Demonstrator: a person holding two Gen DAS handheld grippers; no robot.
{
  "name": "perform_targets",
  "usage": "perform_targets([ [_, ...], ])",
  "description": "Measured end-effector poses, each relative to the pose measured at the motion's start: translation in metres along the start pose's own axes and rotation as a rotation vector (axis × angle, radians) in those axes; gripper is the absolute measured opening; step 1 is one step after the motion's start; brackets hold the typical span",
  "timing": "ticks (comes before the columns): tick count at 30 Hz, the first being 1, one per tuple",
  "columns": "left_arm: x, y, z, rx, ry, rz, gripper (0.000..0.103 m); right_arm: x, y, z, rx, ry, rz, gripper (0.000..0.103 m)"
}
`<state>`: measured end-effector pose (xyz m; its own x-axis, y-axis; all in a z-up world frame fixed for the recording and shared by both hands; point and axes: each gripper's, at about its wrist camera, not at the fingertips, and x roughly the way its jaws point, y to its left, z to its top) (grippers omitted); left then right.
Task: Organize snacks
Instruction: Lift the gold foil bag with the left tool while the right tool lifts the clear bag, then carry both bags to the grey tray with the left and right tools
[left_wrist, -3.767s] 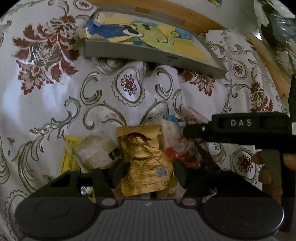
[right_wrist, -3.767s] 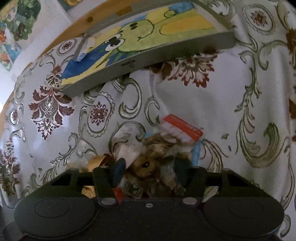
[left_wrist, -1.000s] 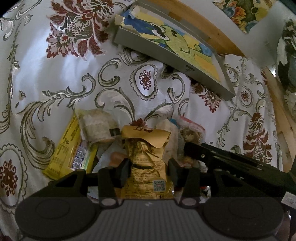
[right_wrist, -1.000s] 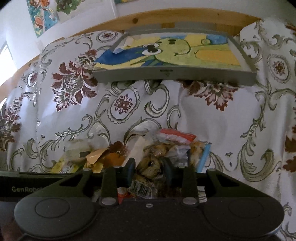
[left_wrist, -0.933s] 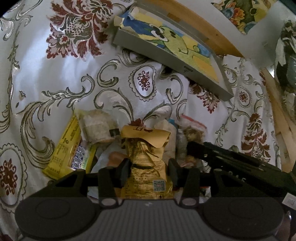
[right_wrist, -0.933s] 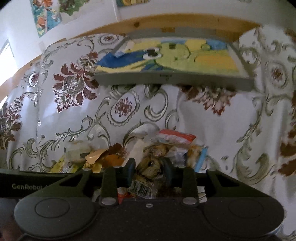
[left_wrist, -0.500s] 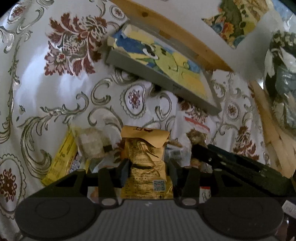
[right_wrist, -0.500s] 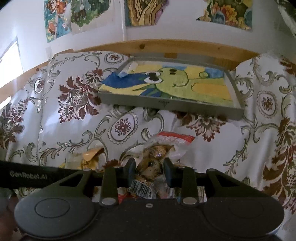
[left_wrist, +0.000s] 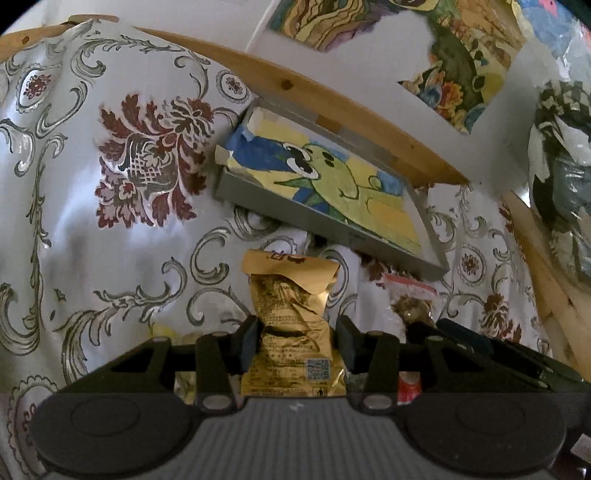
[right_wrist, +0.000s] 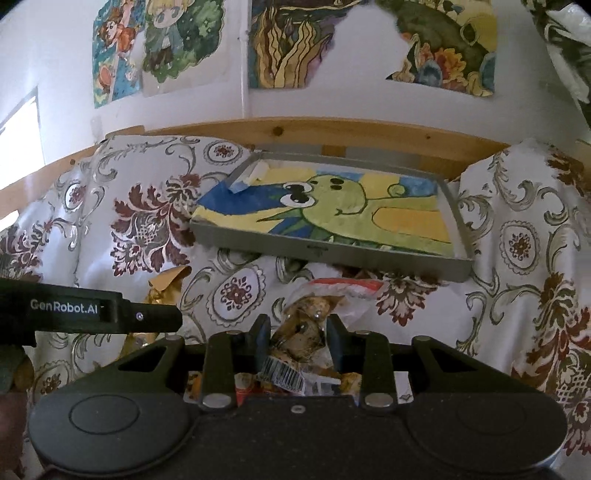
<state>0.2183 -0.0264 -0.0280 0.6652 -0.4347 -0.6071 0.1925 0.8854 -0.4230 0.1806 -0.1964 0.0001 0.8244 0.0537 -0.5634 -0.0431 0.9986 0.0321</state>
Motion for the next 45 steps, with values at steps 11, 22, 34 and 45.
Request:
perform_targets([
  [11,0.0,0.002,-0.001,-0.001,-0.004,-0.003,0.049,0.002,0.005,0.0,-0.047,-0.011,-0.016,0.034],
  [22,0.005,0.002,-0.007,0.006,0.03,0.009,0.049,0.046,-0.012,-0.026,0.14,0.268,-0.007,0.026],
  [34,0.003,0.002,-0.002,-0.002,0.001,0.003,0.049,0.059,-0.023,-0.038,0.304,0.37,0.082,0.051],
  [45,0.004,0.0,-0.001,0.011,0.002,-0.004,0.049,0.048,0.001,-0.03,0.111,0.26,0.039,0.035],
])
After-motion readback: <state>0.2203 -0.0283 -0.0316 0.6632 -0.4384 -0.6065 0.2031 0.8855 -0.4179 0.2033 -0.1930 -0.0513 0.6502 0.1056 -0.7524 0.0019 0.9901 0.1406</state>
